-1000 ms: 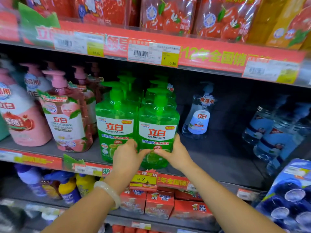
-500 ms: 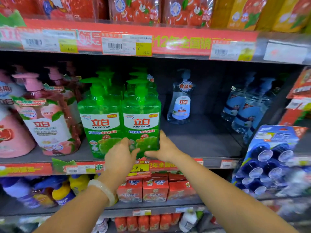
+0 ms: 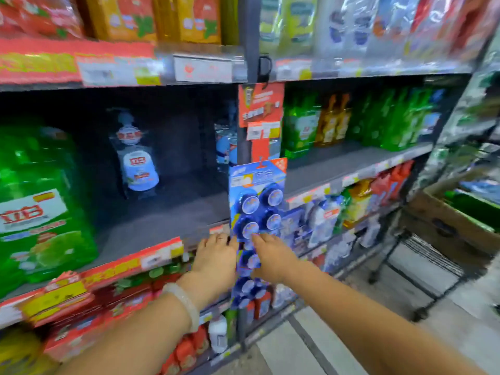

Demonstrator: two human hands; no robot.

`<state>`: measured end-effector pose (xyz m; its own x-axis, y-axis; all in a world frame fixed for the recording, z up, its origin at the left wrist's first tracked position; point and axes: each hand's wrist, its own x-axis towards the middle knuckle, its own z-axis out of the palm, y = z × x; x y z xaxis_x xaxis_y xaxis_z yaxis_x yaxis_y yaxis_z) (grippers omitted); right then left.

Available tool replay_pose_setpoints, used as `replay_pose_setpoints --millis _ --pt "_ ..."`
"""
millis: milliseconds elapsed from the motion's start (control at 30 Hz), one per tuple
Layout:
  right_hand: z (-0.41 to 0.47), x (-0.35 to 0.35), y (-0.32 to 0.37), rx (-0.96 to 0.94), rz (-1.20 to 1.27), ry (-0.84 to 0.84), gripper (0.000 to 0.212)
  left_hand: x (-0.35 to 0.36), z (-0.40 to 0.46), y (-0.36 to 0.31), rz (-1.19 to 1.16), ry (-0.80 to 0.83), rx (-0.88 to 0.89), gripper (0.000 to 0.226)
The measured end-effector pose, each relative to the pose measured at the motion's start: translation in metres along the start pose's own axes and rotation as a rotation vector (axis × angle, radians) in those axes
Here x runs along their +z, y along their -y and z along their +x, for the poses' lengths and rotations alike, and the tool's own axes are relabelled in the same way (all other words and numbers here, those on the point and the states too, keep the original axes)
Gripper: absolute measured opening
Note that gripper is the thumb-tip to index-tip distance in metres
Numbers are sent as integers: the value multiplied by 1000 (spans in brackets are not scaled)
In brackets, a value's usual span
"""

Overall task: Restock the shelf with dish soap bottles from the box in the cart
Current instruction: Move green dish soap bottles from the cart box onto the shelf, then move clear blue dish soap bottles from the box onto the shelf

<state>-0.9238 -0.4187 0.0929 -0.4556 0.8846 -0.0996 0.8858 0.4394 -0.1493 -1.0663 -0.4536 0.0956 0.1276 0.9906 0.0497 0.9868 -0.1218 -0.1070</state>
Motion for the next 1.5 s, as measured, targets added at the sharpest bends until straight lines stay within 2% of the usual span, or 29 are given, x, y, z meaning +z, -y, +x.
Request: replay_pose_setpoints --millis 133,267,333,467,533,633,833,1000,1100,1300,1500 --pt "-68 -13 -118 189 35 2 81 -12 37 -131 -61 11 188 56" --pt "-141 -24 -227 379 56 -44 71 -23 63 -266 -101 4 352 56" --pt "-175 -30 -275 462 64 -48 72 -27 72 -327 -121 -4 431 55" --pt "-226 -39 -358 605 91 -73 62 -36 91 -422 -133 23 544 50" --pt "-244 -41 -394 654 106 -81 66 -41 106 -461 -134 45 590 50" --pt "-257 -43 -447 725 119 -95 73 -48 136 -514 -125 60 622 48" --pt "-255 -58 -565 803 121 -144 71 -49 224 -621 -144 50 699 46" --pt "-243 -89 -677 883 134 -139 70 -59 309 -708 -178 84 701 55" --pt "-239 -102 -741 911 161 -169 74 -66 354 -756 -153 87 713 49" --pt "-247 -95 -852 970 222 -114 78 -59 420 -853 -124 159 776 45" --pt "-238 -98 -988 898 206 -88 73 -45 492 -947 -150 191 686 51"
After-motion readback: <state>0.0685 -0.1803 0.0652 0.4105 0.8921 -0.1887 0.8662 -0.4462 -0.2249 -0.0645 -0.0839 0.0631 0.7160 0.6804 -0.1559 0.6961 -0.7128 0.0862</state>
